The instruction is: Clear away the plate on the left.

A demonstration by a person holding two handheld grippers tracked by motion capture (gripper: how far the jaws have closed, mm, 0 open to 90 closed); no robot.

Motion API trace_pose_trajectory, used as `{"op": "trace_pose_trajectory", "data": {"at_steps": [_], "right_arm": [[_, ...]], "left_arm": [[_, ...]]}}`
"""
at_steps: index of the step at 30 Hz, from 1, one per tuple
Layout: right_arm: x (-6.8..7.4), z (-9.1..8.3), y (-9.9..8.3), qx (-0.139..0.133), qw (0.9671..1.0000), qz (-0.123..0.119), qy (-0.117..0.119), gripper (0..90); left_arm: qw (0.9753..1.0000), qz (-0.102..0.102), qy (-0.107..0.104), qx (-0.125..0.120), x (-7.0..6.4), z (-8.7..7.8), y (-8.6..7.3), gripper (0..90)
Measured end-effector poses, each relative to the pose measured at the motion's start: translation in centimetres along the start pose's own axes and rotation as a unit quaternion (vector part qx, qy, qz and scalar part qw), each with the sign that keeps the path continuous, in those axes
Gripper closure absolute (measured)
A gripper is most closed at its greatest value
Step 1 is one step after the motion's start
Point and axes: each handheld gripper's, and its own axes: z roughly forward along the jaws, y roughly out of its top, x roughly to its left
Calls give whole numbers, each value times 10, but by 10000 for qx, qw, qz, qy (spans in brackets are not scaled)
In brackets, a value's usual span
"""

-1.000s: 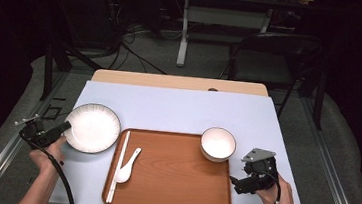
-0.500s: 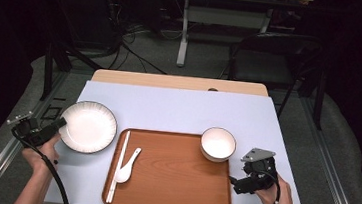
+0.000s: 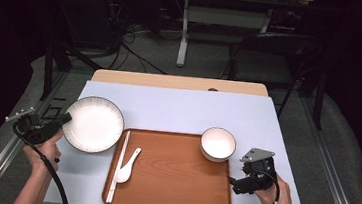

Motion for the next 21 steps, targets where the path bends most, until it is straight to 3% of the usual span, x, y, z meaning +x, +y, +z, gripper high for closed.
{"op": "trace_pose_trajectory", "data": {"at_steps": [7, 21], "right_arm": [[0, 0, 0, -6, 10000, -13, 15, 4], [1, 0, 0, -28, 10000, -5, 90, 4]], "left_arm": [[9995, 131, -293, 73, -18, 2, 0, 829], [9960, 255, -814, 269, -44, 6, -3, 826]]}}
